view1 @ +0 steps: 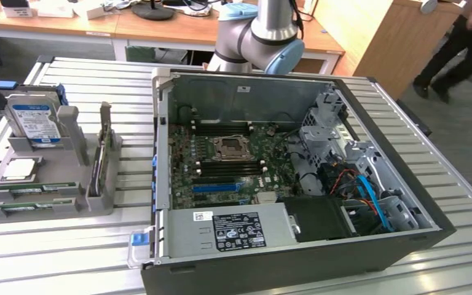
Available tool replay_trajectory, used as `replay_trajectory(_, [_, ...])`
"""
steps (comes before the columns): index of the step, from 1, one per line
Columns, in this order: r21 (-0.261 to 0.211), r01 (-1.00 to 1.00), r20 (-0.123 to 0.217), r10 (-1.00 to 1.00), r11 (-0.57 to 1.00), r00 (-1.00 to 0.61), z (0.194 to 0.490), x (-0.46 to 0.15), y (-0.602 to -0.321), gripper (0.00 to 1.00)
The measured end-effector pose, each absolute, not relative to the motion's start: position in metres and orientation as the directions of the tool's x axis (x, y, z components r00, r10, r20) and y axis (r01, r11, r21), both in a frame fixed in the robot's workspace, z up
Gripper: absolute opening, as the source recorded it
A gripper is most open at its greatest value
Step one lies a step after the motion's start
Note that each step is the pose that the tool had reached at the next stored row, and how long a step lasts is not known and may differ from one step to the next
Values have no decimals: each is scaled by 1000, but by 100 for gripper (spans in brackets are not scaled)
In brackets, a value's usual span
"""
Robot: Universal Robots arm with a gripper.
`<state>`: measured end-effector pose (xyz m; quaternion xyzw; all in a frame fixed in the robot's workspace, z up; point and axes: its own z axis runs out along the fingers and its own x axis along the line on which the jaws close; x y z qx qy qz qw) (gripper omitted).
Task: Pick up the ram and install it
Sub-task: 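Pick up the ram and move it above insertion slot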
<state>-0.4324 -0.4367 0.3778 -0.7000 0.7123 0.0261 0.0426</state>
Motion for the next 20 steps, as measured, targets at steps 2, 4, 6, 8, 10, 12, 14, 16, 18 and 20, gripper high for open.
replay_trajectory(2, [-23, -1000, -97, -995, 19, -16, 378, -432, -437, 11])
replay_trajectory(4, [-23, -1000, -97, -995, 19, -16, 378, -432, -437, 17])
replay_trajectory(6, [-23, -1000, -97, -995, 19, -16, 378, -432, -437, 23])
replay_trajectory(8, [-23, -1000, -97, -995, 19, -16, 378, -432, -437, 29])
replay_trajectory(10, [-23, -1000, -97, -995, 19, -16, 378, -432, -437, 36])
replay_trajectory(12, [-23, -1000, -97, -995, 19, -16, 377, -432, -437, 36])
replay_trajectory(14, [-23, -1000, -97, -995, 19, -16, 374, -432, -437, 36])
replay_trajectory(16, [-23, -1000, -97, -995, 19, -16, 370, -432, -437, 36])
replay_trajectory(18, [-23, -1000, -97, -995, 19, -16, 367, -432, -437, 36])
replay_trajectory(20, [-23, -1000, -97, -995, 19, -16, 363, -432, -437, 36])
